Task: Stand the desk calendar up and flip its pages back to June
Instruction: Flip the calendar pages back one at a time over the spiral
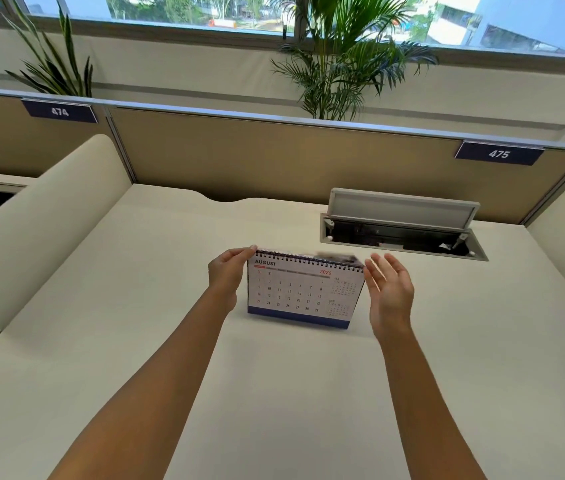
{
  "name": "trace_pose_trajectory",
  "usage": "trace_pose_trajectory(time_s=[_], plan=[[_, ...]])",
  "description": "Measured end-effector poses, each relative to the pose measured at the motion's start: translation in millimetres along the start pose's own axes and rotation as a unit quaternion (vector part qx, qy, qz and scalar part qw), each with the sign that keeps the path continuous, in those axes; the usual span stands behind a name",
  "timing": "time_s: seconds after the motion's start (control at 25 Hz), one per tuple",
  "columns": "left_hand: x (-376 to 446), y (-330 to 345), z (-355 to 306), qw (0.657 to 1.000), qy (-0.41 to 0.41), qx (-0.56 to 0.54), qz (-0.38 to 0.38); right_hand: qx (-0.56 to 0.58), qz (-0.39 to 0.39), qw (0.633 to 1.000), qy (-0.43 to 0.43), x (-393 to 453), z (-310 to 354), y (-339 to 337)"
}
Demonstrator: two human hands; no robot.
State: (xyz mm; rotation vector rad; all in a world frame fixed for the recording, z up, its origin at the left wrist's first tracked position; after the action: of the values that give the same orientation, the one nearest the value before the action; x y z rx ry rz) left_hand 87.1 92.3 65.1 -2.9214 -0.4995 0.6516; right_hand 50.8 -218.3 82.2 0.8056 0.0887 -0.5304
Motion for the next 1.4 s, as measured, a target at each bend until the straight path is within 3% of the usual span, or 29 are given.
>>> trace_pose_trajectory(time_s=[0.08,0.12,0.32,0.48,0.68,0.96,1.16,1.4], plan=[[1.6,-0.9,-1.1,1.0,0.002,0.007,-0.002,-0.183,-0.052,0.975,-0.117,-3.8,0.2,-21.1],[2.7,-1.3,-1.3,1.0,0.002,0.01,-0.001,-0.238,-0.061,0.96,-0.135,-6.1,-7.7,-29.4],[7.4,-1.4,-2.9,1.0,-0.004,0.021,0.011,-0.368,-0.024,0.929,-0.039,-6.9,-67.3,-57.7],[6.2,0.0,-5.2,1.0,-0.006,0.022,0.015,-0.389,0.016,0.921,-0.026,-15.1,-81.5,-54.5],[4.3,-0.6,-3.2,1.0,-0.013,0.016,0.022,-0.403,-0.01,0.915,-0.007,-27.8,-85.7,-57.3],[3.5,-2.8,-1.9,0.999,-0.013,0.013,0.029,-0.39,-0.004,0.917,-0.078,-52.1,-74.4,-59.0],[2.2,-3.4,-0.2,0.999,-0.013,0.009,0.035,-0.357,-0.064,0.921,-0.144,-59.0,-57.5,-67.3],[3.3,-4.5,1.3,0.999,-0.012,0.008,0.038,-0.342,-0.081,0.926,-0.136,-53.8,-43.7,-78.9]])
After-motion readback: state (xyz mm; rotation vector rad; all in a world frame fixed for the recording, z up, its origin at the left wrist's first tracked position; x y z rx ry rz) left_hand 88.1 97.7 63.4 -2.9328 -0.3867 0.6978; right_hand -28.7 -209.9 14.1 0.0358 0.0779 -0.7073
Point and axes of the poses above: each hand's wrist, its own x-axis towards the middle knuckle, its own y-axis out of the palm, z = x × y, the point moved 8 cm from there along x, towards the middle knuckle, and after that the axes turned 15 degrees about x, right-handed, at the moved point
